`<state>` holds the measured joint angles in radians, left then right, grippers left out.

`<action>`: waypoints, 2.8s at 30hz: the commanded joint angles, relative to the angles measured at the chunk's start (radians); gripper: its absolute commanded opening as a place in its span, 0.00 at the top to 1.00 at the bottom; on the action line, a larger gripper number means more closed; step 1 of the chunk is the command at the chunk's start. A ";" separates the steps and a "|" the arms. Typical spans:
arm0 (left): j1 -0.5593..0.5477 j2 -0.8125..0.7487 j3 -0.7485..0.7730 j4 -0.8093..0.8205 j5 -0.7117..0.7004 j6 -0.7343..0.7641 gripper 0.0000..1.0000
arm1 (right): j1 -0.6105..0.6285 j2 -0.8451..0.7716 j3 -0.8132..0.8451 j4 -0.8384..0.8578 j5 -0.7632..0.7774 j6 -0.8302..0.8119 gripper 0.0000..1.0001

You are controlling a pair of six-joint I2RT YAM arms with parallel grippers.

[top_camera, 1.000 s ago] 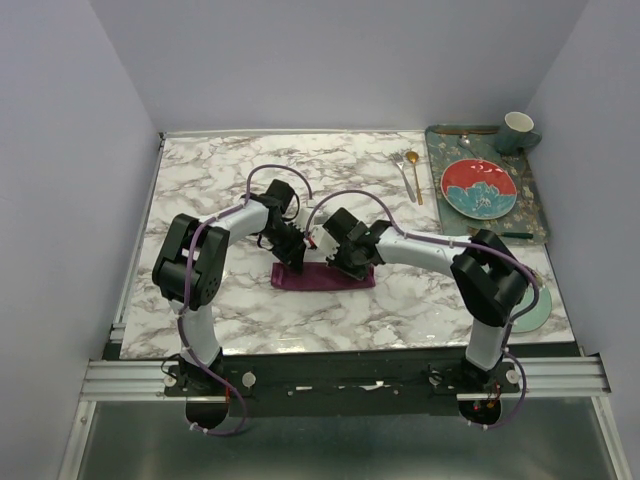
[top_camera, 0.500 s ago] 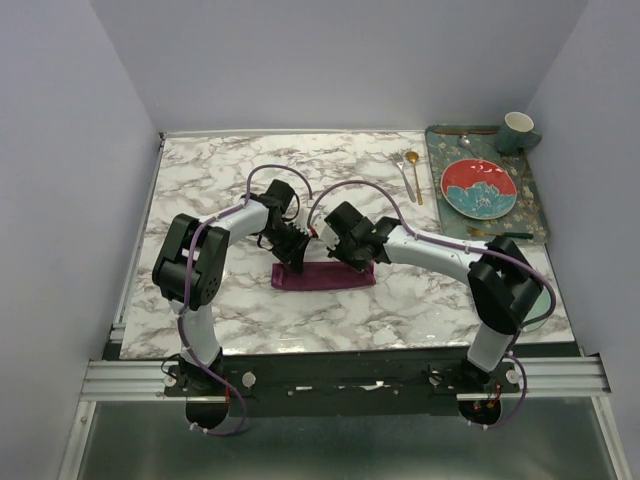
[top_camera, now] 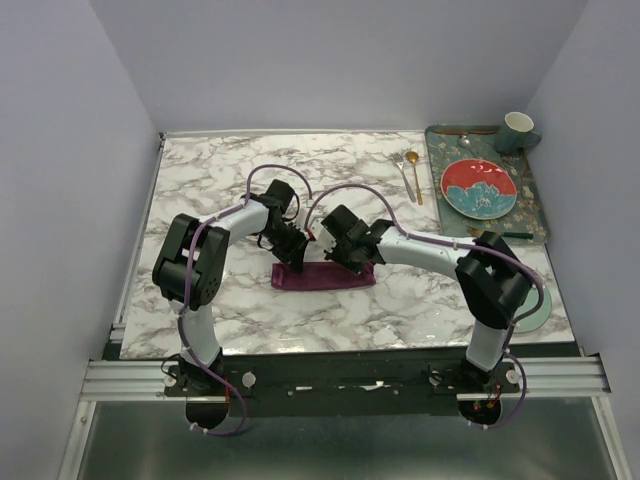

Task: Fold the napkin into a case and place the utensils inside
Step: Smooth out the smaller rectangle-folded napkin at the center of the board.

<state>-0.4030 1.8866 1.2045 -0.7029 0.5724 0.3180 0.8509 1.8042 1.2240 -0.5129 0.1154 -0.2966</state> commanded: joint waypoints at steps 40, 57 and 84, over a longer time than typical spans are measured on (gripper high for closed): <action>0.191 -0.157 -0.255 0.417 0.397 -0.597 0.85 | 0.002 0.142 -0.046 0.036 0.012 0.089 0.92; 0.207 0.065 -0.230 0.299 0.224 -0.471 0.98 | -0.094 -0.022 0.075 -0.121 -0.162 0.142 0.78; 0.208 0.081 -0.192 0.244 0.204 -0.387 0.99 | -0.348 0.231 0.037 -0.174 -0.646 0.290 0.82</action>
<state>-0.2020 1.9190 1.0054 -0.4282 0.9279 -0.1600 0.5514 1.9751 1.3201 -0.6769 -0.4713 -0.0193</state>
